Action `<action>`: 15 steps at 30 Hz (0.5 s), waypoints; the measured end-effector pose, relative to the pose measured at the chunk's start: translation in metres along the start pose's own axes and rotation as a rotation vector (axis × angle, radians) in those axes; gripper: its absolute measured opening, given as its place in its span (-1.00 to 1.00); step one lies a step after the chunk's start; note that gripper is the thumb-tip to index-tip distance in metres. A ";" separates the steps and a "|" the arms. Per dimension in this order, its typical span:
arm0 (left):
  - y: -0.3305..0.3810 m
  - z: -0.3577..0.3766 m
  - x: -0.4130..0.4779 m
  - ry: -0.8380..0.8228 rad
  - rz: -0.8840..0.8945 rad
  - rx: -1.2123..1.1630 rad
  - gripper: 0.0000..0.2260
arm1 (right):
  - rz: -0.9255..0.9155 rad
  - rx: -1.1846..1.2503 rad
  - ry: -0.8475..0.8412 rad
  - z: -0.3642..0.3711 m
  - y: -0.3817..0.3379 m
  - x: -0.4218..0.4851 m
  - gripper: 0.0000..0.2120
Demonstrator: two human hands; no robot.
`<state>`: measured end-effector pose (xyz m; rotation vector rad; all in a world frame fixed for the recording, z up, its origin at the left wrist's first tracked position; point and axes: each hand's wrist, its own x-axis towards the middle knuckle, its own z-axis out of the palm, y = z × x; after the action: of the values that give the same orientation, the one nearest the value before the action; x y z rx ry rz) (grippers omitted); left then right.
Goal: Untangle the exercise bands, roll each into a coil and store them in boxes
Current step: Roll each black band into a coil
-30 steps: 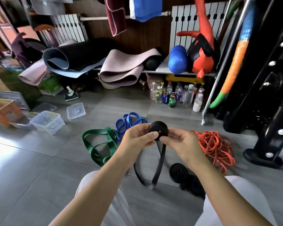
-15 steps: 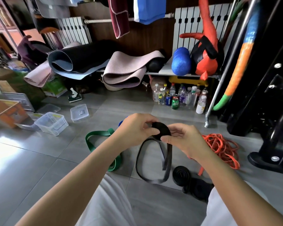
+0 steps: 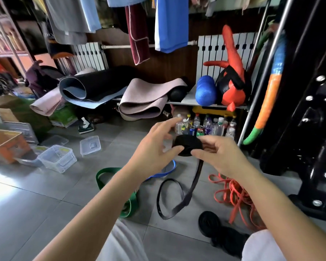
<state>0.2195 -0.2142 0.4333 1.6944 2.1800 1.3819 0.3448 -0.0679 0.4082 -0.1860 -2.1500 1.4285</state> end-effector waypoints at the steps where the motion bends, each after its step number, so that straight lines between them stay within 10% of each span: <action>1: 0.002 -0.005 0.002 -0.079 0.089 0.122 -0.51 | 0.006 -0.035 -0.033 -0.002 -0.002 0.001 -0.62; 5: 0.008 -0.014 0.008 -0.160 0.152 0.216 -0.59 | -0.022 -0.079 -0.074 -0.003 -0.010 0.008 -0.66; 15: 0.033 -0.016 0.049 0.263 -0.130 -0.624 -0.62 | -0.116 0.219 0.180 -0.015 -0.041 0.055 -0.76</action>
<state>0.2167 -0.1846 0.4870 1.1776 1.6431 2.0500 0.3141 -0.0511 0.4689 -0.1023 -1.8171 1.5063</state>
